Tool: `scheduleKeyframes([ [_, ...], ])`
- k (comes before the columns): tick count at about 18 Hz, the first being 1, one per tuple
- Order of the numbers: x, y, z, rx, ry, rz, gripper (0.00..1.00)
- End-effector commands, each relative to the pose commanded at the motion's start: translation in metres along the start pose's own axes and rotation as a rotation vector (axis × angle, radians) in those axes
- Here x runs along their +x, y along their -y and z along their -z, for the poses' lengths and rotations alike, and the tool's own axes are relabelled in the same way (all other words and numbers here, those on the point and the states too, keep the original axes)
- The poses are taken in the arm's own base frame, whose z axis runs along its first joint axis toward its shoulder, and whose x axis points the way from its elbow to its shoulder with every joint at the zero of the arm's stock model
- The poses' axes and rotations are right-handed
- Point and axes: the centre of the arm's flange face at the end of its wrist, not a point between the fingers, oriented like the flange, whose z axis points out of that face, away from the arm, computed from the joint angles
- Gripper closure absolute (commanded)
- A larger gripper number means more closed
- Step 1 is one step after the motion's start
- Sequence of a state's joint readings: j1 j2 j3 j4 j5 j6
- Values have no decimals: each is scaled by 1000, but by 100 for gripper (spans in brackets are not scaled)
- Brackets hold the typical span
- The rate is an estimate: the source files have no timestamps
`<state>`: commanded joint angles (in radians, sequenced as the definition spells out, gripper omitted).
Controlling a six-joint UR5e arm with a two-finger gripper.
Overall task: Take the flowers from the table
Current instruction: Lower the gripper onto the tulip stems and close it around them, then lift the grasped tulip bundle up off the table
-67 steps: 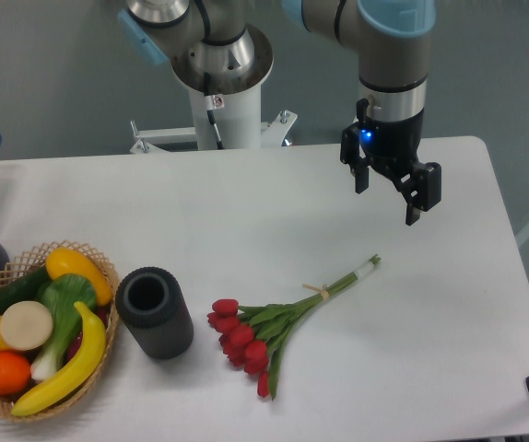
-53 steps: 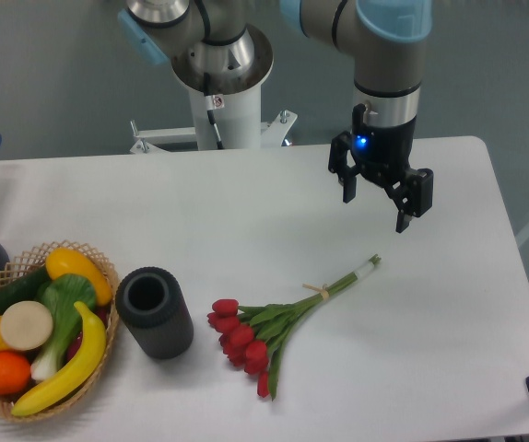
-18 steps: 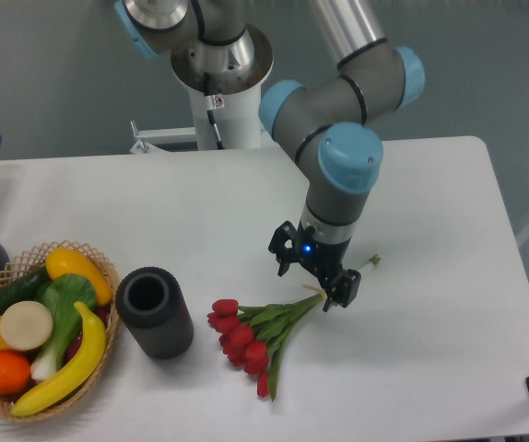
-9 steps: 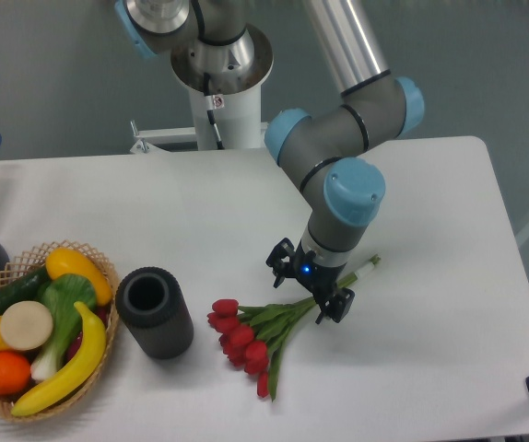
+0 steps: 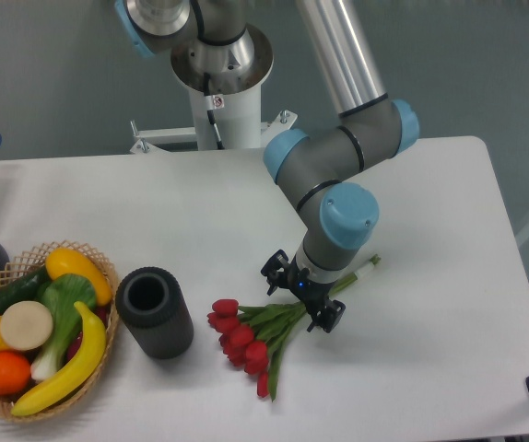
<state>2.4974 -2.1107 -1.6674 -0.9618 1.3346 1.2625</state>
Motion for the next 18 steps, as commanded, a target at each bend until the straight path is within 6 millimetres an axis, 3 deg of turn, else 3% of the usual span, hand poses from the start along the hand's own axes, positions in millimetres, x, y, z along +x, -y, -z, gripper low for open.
scheduleKeyframes([
  [3, 1, 10, -14, -5, -13, -17, 0],
  [9, -1, 10, -20, -4, -4, -21, 2],
  [10, -1, 10, -20, -4, -4, -21, 7],
  [12, 0, 10, -22, -5, -7, -22, 29],
  [18, 3, 11, -18, -2, -5, -15, 62],
])
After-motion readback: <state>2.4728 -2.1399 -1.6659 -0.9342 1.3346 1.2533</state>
